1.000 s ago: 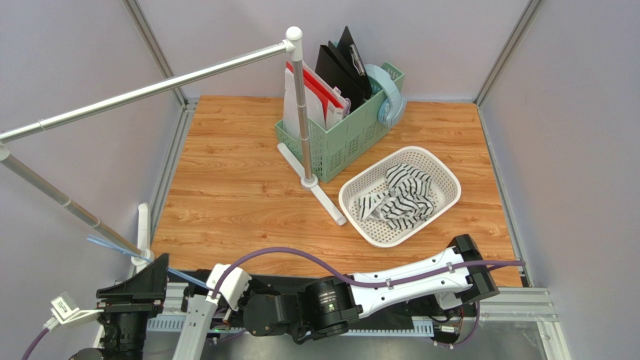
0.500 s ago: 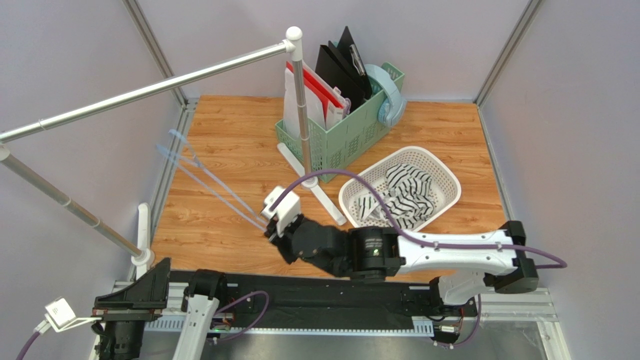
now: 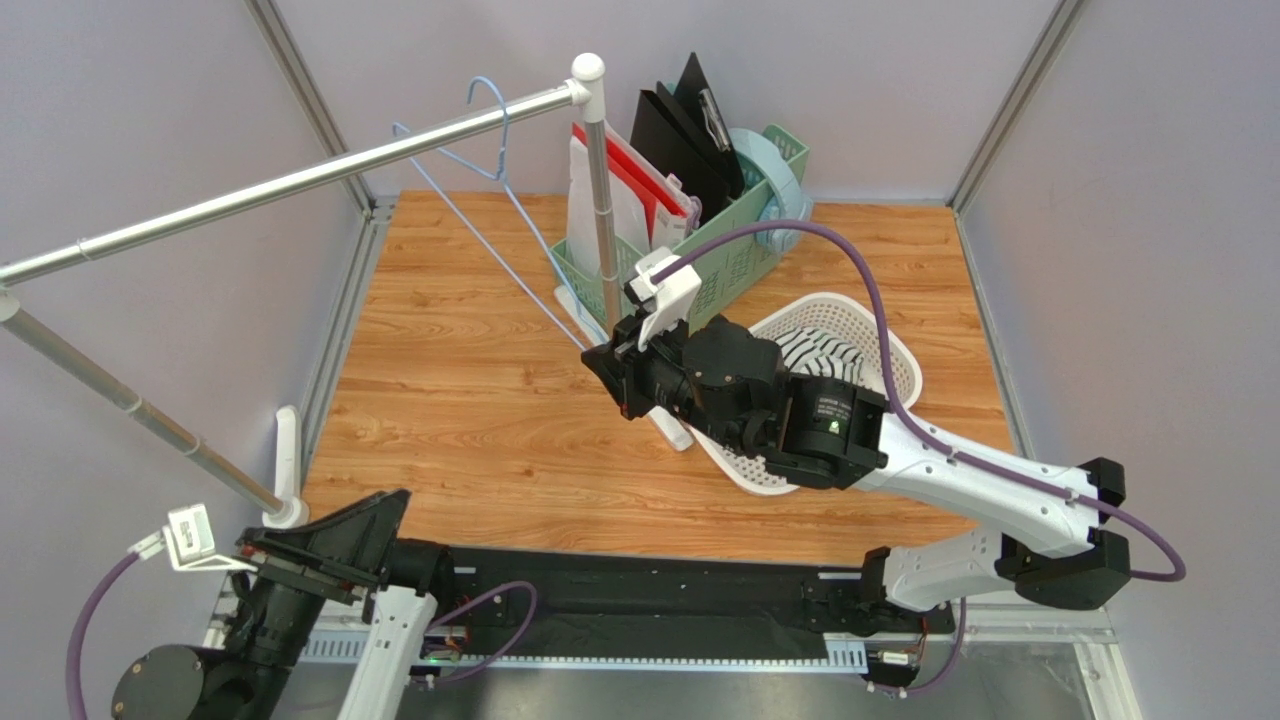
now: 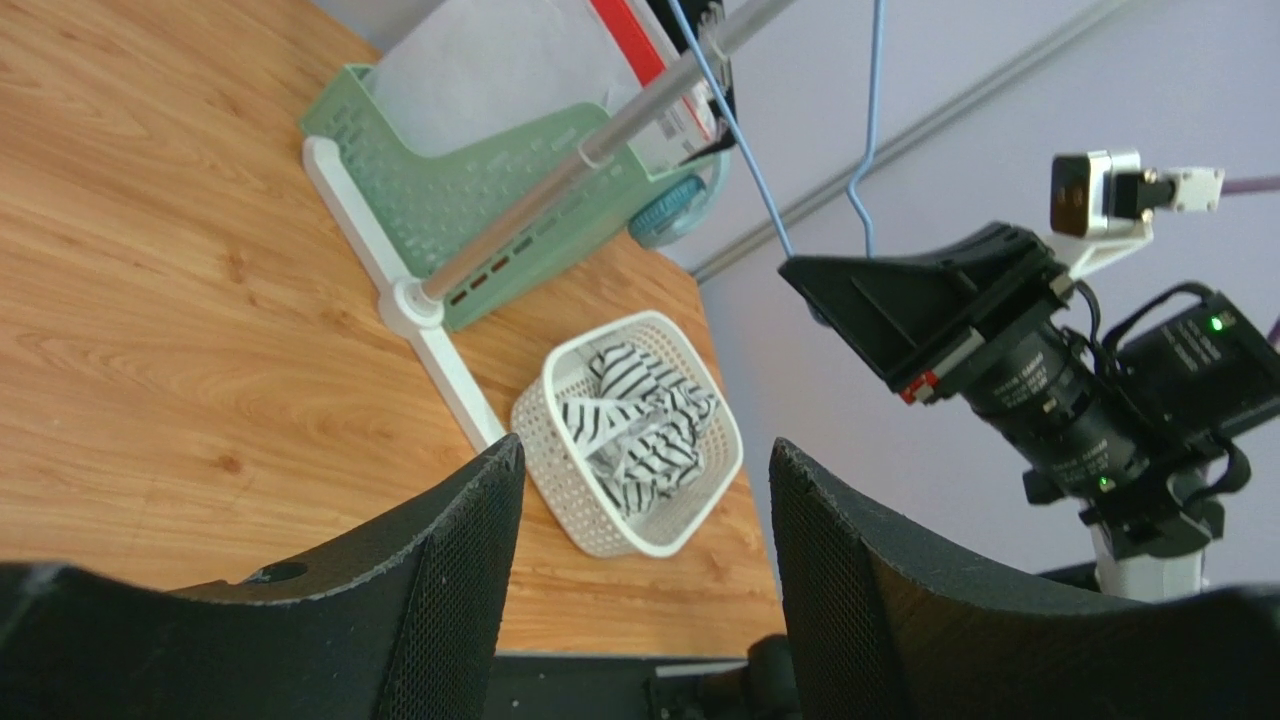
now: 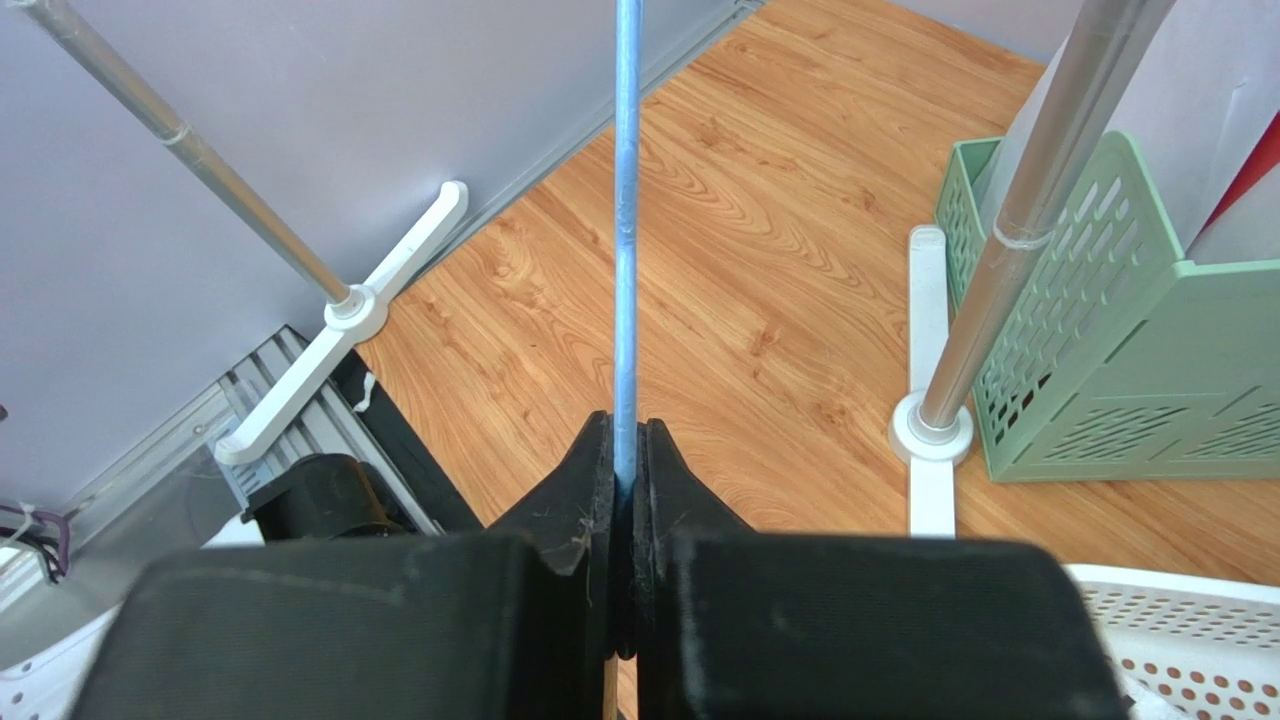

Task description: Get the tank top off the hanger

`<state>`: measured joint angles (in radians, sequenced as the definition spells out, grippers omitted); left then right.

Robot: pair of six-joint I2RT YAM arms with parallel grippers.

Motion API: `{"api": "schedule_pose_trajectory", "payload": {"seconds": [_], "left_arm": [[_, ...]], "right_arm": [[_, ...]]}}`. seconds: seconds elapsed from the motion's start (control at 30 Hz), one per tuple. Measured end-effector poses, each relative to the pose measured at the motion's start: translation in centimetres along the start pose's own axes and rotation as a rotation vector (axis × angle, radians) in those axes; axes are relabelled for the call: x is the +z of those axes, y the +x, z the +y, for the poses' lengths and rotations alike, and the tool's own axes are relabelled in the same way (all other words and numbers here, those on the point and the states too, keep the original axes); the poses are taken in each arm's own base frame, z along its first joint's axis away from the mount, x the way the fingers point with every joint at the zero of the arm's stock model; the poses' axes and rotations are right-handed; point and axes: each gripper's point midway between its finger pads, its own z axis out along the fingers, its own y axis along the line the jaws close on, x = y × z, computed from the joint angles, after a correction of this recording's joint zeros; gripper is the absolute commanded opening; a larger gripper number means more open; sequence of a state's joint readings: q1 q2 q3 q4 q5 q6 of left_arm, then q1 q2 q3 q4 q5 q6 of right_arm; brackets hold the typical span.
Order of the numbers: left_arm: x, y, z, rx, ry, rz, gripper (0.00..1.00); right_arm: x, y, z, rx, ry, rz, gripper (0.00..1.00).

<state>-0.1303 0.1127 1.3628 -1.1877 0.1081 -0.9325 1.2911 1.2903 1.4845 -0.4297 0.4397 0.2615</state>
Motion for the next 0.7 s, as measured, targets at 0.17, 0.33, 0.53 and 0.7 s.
{"api": "schedule_pose_trajectory", "payload": {"seconds": [0.17,0.33,0.53,0.7], "left_arm": [[1.2,1.3,-1.0,0.017,0.048,0.101,0.66],[1.5,2.4,-1.7,0.021,0.101,0.162,0.66],[2.1,3.4,-1.9,0.017,0.13,0.218,0.66],[2.4,3.6,-2.4,0.019,0.154,0.245,0.66]], "right_arm": [[0.9,0.4,-0.3,0.034,-0.008,0.023,0.0],[1.2,0.9,-0.2,0.064,-0.017,0.044,0.0],[1.4,1.1,-1.1,0.105,0.002,0.059,0.0],[1.8,1.3,-1.8,0.135,0.015,0.066,0.0]]}}
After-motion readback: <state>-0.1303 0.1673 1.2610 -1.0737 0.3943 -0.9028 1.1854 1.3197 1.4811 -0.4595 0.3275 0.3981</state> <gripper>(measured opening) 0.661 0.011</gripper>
